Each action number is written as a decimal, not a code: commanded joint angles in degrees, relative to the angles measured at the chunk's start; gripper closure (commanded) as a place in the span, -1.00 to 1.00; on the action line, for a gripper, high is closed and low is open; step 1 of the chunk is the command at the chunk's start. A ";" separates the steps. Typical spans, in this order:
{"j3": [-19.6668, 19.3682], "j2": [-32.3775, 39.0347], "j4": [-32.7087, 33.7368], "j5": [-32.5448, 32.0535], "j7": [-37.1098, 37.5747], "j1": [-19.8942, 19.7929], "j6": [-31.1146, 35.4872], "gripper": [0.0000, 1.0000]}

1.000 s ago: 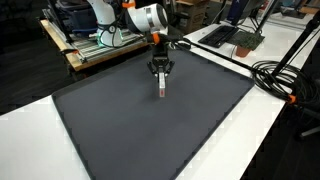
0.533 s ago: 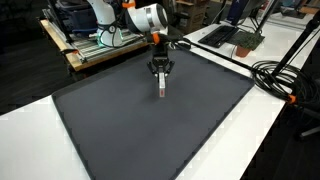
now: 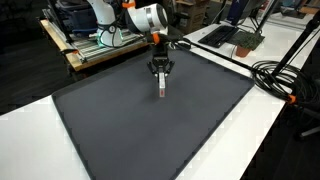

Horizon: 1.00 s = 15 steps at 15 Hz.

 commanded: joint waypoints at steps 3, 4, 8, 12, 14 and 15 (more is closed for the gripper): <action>0.26 2.46 1.27 -0.17 -0.02 0.19 -1.11 0.88; 0.28 2.88 1.37 0.02 0.07 0.24 -1.32 0.88; 0.31 4.91 2.08 -0.16 1.15 -0.26 -0.47 0.88; 0.24 6.13 2.24 0.99 0.31 -0.41 0.13 0.22; 0.35 5.71 1.78 1.58 -0.12 -0.43 0.62 -0.14; 0.44 4.85 1.18 2.03 -0.51 -0.38 0.97 -0.27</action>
